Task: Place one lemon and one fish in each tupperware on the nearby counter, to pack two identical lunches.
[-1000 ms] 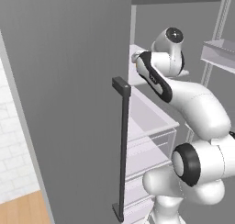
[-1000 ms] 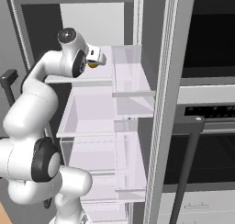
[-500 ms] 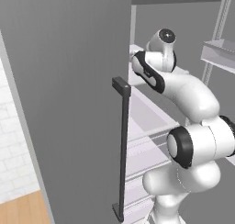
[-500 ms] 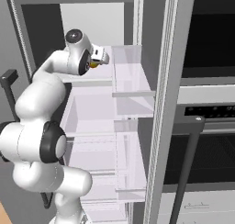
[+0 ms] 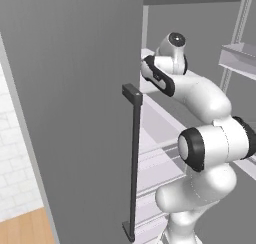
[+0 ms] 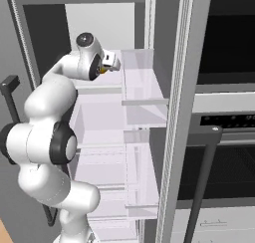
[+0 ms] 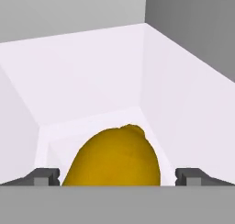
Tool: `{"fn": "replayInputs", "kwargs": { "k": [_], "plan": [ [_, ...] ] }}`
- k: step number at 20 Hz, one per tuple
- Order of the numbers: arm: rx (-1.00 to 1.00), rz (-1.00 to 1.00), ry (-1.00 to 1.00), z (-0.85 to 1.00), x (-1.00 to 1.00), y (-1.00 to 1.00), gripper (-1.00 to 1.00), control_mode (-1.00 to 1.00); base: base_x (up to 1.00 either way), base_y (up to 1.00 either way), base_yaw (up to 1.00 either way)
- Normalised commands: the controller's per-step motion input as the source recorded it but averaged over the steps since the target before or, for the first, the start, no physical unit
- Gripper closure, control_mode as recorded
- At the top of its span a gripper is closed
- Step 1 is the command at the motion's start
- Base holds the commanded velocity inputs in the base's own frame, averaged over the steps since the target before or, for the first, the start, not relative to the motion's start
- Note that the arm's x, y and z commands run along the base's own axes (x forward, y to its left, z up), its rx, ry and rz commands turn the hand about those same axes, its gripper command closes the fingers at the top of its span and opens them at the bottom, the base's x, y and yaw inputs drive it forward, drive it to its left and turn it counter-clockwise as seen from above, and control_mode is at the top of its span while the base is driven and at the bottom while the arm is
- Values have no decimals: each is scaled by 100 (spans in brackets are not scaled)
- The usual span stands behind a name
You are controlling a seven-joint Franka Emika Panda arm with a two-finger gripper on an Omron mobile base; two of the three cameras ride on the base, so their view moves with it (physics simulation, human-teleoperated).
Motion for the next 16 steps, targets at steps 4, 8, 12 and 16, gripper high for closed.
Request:
{"fn": "replayInputs", "kwargs": {
  "k": [4,8,12,16],
  "plan": [
    [0,0,0,-18,1,2,100,-100,0,0,0],
    [0,0,0,-17,0,0,100,-100,0,0,0],
    [0,0,-3,-9,-28,0,100,-100,0,0,0],
    [0,0,-26,5,-100,0,100,-100,0,0,0]
  ]
}}
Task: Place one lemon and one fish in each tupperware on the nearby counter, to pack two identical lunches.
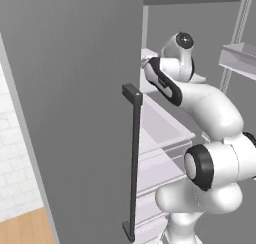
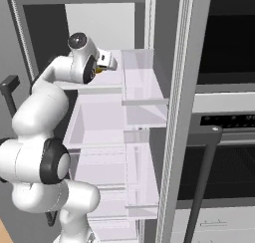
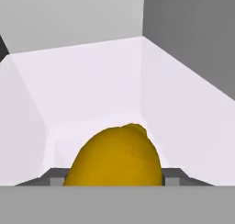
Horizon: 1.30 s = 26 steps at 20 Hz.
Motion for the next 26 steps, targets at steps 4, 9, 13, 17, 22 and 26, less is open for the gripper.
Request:
{"fn": "replayInputs", "kwargs": {
  "k": [4,9,13,17,22,26],
  "plan": [
    [0,0,-17,40,-100,6,100,-100,0,0,0],
    [0,0,0,54,-100,0,100,-100,0,0,0],
    [0,0,6,35,-100,17,100,-100,0,0,0],
    [0,0,10,12,-100,7,100,-100,0,0,0],
    [0,0,10,-33,-100,-3,100,-100,0,0,0],
    [-1,0,1,-77,-100,-11,100,-100,0,0,0]
  ]
}}
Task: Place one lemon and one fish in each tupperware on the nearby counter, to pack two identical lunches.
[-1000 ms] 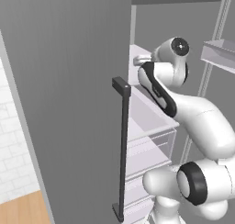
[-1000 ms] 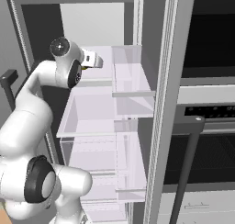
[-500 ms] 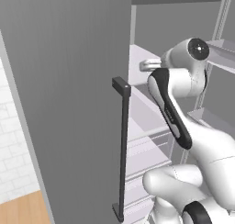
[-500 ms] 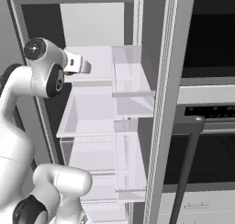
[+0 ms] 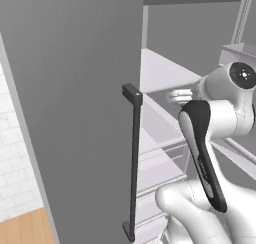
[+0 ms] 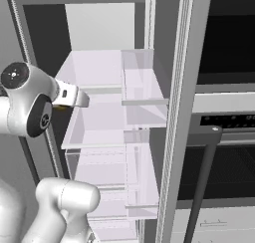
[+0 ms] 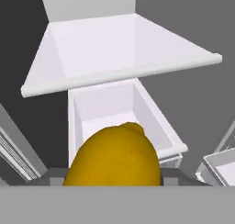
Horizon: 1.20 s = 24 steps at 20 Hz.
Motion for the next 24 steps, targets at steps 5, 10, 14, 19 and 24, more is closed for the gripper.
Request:
{"fn": "replayInputs", "kwargs": {
  "k": [5,10,14,19,24],
  "plan": [
    [-3,0,0,-74,-100,-9,100,-100,0,0,0],
    [0,0,0,-20,-80,-7,100,100,-20,-2,0],
    [0,0,0,0,0,0,100,100,-100,-24,0],
    [0,0,0,0,0,0,100,100,-100,-42,0],
    [0,0,0,0,0,0,100,100,-28,-95,-6]
  ]
}}
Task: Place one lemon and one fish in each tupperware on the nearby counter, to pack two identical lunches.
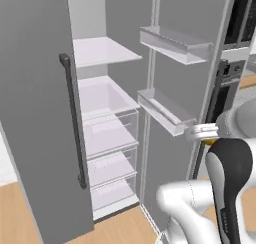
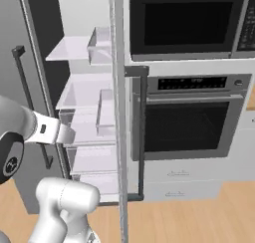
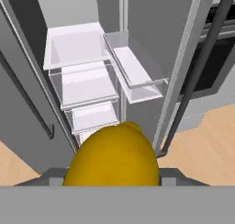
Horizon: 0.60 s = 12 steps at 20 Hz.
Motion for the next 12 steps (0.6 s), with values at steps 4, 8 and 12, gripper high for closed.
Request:
{"fn": "replayInputs", "kwargs": {
  "k": [4,8,12],
  "plan": [
    [0,0,0,0,0,0,100,100,28,-100,-1],
    [0,0,0,0,0,0,100,100,42,-100,0],
    [0,0,0,0,0,0,100,100,57,-100,5]
  ]
}}
